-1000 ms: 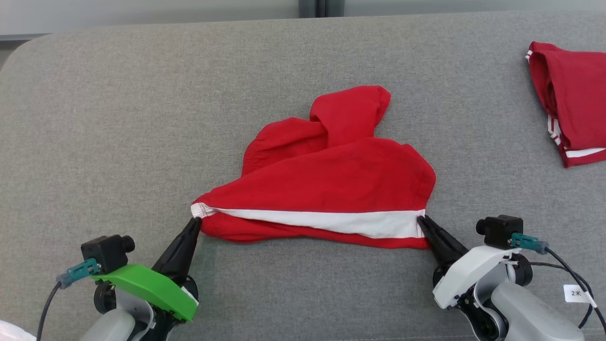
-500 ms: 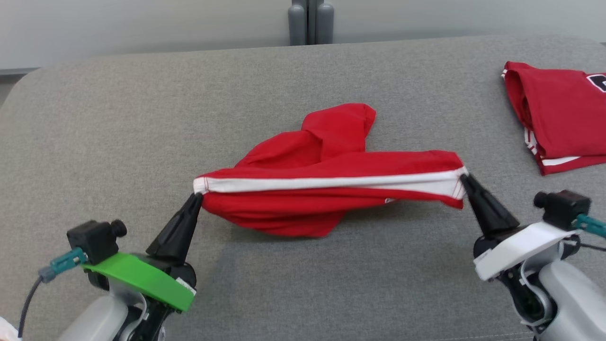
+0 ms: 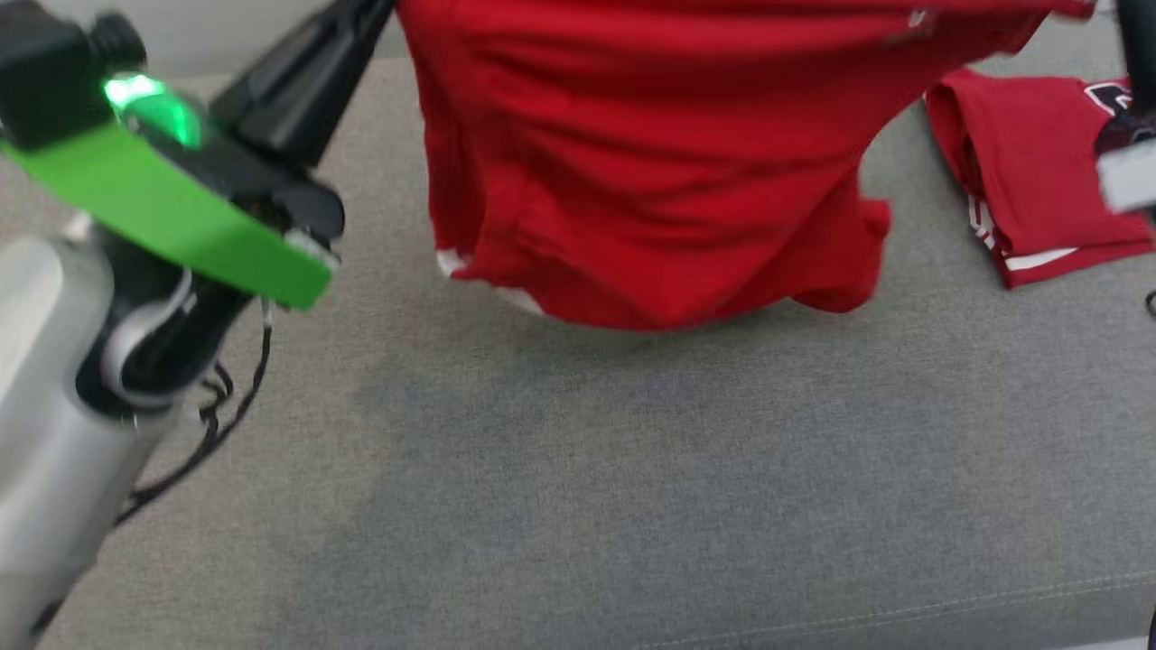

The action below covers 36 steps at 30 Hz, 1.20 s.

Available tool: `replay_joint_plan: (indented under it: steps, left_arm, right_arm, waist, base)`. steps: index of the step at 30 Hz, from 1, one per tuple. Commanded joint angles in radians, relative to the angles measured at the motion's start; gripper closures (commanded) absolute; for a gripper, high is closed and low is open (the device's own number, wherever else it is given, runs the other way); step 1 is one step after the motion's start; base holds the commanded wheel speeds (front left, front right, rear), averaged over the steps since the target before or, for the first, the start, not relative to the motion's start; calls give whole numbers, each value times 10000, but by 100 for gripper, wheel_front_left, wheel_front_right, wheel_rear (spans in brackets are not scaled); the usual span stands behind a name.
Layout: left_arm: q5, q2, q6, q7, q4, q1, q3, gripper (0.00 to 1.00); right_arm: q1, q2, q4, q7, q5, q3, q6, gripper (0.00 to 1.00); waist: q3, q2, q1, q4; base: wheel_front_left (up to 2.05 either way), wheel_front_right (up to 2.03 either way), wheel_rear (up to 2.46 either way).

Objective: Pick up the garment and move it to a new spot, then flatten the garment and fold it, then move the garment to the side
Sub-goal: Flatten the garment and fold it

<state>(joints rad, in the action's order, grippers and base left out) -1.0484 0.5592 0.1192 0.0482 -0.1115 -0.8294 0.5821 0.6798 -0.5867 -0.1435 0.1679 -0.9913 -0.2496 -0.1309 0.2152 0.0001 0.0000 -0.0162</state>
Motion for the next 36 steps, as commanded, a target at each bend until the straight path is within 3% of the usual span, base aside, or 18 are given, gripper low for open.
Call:
replay_joint_plan:
  steps: [1,8,14,18,27,31,36]
  left_arm:
    - [238,-196,55,20,338,-786,4,100]
    - [1736,-1471,120,-1343,2697,-4771,324,100]
    - [2545,-1725,123,-2974,3521,-5689,1257,100]
    - [2700,-1444,125,-3137,3516,-4625,2073,100]
    - [2916,-1426,125,-3139,2478,152,2031,100]
    - [3783,-1008,124,-3141,2126,1902,2474,100]
    - [4819,-827,125,-3135,1962,3471,2359,100]
  right_arm:
    - [682,-18,-291,-51,251,113,6,100]
    - [4147,275,-1826,366,1345,679,6,100]
    - [4718,468,-2131,780,1817,661,6,100]
    - [3670,462,-2125,864,1637,371,6,100]
    - [-3,490,-2320,841,849,519,6,100]
    - [-1652,428,-1994,542,442,389,6,100]
    - [-3346,360,-1669,330,176,165,6,100]
  waist:
    - [1130,-1,0,-191]
    - [2832,-1,0,-474]
    - [3442,-1,0,-590]
    - [3519,-1,0,-575]
    - [2996,-1,0,-487]
    - [2529,-1,0,-575]
    - [1946,-1,0,-658]
  base:
    - [0,0,0]
    - [0,0,0]
    - [0,0,0]
    - [0,0,0]
    - [0,0,0]
    - [0,0,0]
    - [0,0,0]
